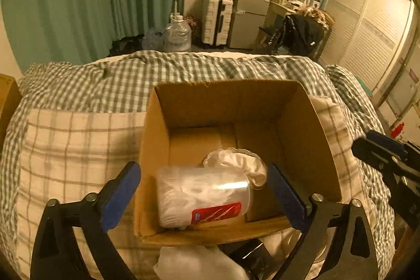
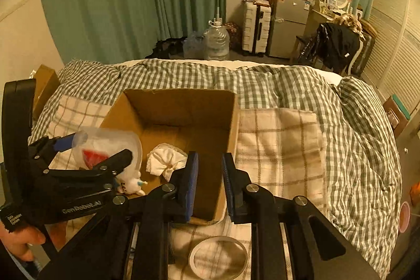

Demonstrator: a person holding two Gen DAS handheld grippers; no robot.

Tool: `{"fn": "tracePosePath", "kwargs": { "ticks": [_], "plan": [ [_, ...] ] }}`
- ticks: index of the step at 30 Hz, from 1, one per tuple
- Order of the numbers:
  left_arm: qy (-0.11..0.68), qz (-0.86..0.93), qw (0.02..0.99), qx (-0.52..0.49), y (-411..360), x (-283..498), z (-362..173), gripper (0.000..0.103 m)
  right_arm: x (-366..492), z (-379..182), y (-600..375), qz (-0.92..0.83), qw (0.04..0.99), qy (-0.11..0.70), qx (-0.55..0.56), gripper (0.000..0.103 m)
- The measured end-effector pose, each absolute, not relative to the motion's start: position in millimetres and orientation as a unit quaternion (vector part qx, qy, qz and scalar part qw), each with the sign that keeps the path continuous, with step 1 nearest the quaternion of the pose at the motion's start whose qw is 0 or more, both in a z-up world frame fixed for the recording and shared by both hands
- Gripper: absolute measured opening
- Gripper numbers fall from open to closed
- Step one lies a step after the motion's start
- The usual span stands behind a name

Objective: Organize objects

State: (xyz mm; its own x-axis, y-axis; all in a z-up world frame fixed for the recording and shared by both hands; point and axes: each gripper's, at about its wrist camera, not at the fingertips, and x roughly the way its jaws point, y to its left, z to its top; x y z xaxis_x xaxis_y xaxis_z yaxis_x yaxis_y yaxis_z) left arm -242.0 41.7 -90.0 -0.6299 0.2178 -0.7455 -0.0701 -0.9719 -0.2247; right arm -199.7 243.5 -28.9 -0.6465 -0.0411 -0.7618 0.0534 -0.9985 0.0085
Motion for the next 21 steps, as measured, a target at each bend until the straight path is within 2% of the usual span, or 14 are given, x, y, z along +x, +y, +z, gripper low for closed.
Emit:
{"fn": "tracePosePath", "kwargs": {
  "ticks": [1,2,5,10,12,16,21],
  "plan": [
    [-0.086,0.900,0.078,-0.420,39.9,-238.9,-85.2,0.103,-198.6,-26.9,245.2,-0.908,0.024,0.005,0.418,0.047],
    [-0.085,0.903,0.080,-0.413,37.7,-233.9,-78.6,0.103,-195.7,-23.9,247.5,-0.910,0.021,0.000,0.415,0.060],
    [-0.070,0.913,0.073,-0.395,31.5,-216.4,-56.4,0.103,-181.6,-9.1,250.9,-0.915,0.014,-0.003,0.402,0.063],
    [-0.046,0.932,0.063,-0.355,17.4,-167.6,-11.4,0.103,-137.8,29.0,252.3,-0.929,-0.001,0.003,0.369,0.079],
    [-0.042,0.938,0.059,-0.340,10.6,-147.5,2.4,0.103,-118.0,46.1,252.5,-0.936,-0.008,0.004,0.351,0.090],
    [-0.046,0.944,0.050,-0.324,-1.0,-115.0,17.7,0.103,-78.6,74.6,249.4,-0.947,-0.014,0.007,0.320,0.095],
    [-0.057,0.942,0.040,-0.327,-9.9,-89.6,9.9,0.103,-47.5,82.6,243.5,-0.951,-0.018,0.011,0.309,0.102]
  ]
}}
